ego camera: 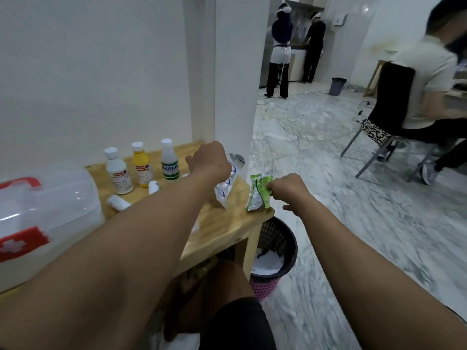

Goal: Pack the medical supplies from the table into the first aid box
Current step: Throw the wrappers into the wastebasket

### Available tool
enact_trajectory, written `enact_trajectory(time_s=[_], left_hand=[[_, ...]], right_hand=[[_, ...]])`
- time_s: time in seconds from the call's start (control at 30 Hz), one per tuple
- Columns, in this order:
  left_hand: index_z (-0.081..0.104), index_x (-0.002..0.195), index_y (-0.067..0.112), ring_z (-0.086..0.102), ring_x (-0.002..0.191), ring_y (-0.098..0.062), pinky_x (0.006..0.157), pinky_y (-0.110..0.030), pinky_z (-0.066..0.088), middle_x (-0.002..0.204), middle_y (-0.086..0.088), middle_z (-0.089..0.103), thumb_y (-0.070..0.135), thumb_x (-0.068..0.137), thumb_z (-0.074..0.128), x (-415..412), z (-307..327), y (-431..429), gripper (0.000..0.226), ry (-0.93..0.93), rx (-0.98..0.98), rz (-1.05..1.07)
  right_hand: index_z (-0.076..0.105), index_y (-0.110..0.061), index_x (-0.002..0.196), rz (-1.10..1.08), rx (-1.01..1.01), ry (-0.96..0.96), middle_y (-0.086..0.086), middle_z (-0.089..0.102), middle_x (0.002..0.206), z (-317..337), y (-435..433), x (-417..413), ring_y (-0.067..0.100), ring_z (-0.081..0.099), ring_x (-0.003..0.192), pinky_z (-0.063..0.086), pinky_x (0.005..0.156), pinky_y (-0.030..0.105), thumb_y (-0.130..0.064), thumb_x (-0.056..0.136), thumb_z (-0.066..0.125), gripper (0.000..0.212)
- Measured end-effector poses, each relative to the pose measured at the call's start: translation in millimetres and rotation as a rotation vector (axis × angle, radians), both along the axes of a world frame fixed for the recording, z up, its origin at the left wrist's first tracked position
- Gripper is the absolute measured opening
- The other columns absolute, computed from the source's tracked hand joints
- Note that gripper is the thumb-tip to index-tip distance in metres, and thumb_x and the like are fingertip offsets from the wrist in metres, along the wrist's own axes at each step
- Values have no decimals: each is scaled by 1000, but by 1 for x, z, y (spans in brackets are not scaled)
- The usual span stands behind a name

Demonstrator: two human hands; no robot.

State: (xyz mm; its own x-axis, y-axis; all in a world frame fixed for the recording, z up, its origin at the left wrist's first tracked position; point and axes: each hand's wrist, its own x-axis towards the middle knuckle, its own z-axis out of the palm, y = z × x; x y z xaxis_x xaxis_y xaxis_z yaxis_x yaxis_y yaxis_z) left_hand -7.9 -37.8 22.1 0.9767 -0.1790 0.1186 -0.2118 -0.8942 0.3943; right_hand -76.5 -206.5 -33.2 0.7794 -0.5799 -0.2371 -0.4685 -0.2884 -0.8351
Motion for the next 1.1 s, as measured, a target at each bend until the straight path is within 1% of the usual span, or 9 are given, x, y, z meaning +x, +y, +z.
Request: enact_trajectory(time_s=[0.17,0.27,0.4,0.57,0.67,0.77,0.83,1.03,1.1], left_hand=[[51,77,9,66,93,-32,71,-32,47,99,-13,67,10,84,57,23,17,-30,9,114,-276,53],[54,82,7,66,89,-30,68,-31,45,107,-14,69,17,86,67,41,15,-58,17,167,-304,45],[48,72,7,51,60,-17,61,-30,45,76,-6,57,23,83,81,61,0,-96,38,262,-298,1],[64,87,5,59,69,-21,62,-27,45,84,-8,66,22,77,84,93,-27,-140,28,294,-183,-75],[63,75,8,53,58,-20,57,-25,46,78,-8,70,17,79,81,113,-52,-163,21,349,-101,-96],[63,67,4,57,62,-22,78,-30,58,67,-10,66,12,84,79,135,-81,-182,24,485,-34,-128],[61,65,5,55,62,-22,78,-29,55,66,-9,62,13,86,78,146,-99,-192,28,566,75,-158],[59,74,11,52,87,-20,80,-28,44,93,-5,59,27,89,75,172,-137,-220,27,622,416,-285],[59,74,12,52,80,-16,75,-26,44,86,-1,60,26,90,74,175,-145,-228,26,663,474,-300]], right_hand=[[57,-6,84,-62,78,-60,13,55,80,2,-31,4,26,52,74,40,63,35,-14,81,62,10],[57,-5,81,-114,88,-74,13,55,78,-7,-55,11,26,51,72,39,60,34,-13,83,63,10],[58,-8,83,-180,110,-55,12,56,79,-32,-85,25,25,51,72,39,61,34,-15,81,64,9],[56,-7,80,-265,118,-10,13,57,78,-79,-117,45,26,50,66,39,56,33,-15,78,67,13],[50,-7,76,-308,120,25,11,53,73,-111,-133,55,25,44,58,34,52,31,-14,78,70,21],[50,-8,77,-334,134,86,10,54,73,-144,-143,58,24,44,59,35,53,30,-13,81,69,19],[48,-9,74,-347,144,135,9,50,68,-168,-148,58,23,43,57,34,53,29,-13,83,65,20],[24,-17,61,-354,163,266,3,24,56,-230,-147,69,17,22,46,18,44,25,-3,84,57,42],[23,-17,62,-344,178,296,3,24,56,-244,-145,74,17,21,46,18,44,25,-2,82,57,41]])
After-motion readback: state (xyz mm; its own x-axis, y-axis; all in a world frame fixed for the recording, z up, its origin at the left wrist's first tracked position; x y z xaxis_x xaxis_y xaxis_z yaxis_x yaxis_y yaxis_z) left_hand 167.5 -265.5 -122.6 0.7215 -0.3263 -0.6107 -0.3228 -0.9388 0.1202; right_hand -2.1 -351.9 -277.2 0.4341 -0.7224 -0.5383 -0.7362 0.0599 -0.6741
